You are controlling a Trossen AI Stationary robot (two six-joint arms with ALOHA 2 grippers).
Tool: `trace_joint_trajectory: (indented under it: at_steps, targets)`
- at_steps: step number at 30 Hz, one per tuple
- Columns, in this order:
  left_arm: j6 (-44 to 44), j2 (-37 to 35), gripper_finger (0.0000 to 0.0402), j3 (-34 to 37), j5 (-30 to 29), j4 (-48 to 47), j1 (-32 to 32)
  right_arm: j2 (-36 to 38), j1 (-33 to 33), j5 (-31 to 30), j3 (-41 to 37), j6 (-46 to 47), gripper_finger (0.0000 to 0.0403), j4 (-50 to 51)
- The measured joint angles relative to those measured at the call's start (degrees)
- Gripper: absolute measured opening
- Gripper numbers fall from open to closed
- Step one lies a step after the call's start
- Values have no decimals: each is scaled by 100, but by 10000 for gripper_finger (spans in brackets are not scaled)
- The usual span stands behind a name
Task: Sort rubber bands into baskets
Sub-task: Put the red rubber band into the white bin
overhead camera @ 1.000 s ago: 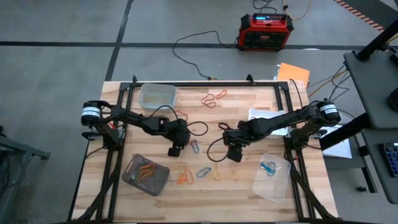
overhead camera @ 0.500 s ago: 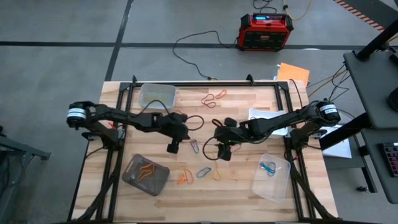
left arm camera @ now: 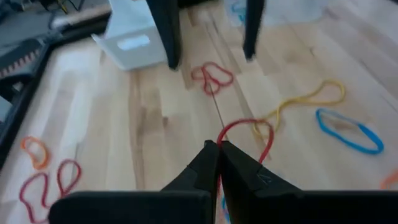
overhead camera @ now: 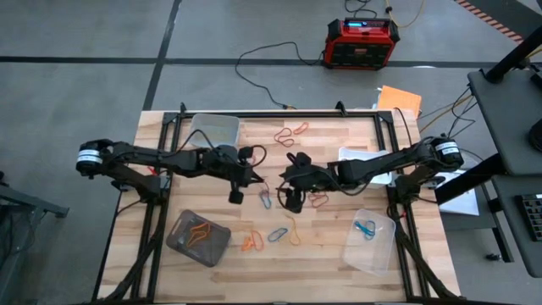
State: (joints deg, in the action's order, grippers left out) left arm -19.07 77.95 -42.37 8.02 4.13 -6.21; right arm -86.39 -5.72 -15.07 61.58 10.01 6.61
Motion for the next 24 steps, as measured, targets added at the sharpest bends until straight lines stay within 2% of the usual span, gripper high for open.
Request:
trace_joint_trajectory:
  at_steps: [7, 16, 20, 24]
  targets:
    - [70, -2, 0, -2, 3, 375, -1, -202, 3, -91, -9, -120, 245, -56]
    - [393, -2, 0, -4, 118, 771, -1, -883, 86, -207, -15, -543, 314, -1224]
    - [596, -11, 0, -7, 674, 1186, 1, -1130, 203, -209, -13, -614, 325, -1784]
    - [614, -11, 0, -9, 716, 1226, 1, -1232, 282, -212, -15, -667, 319, -1983]
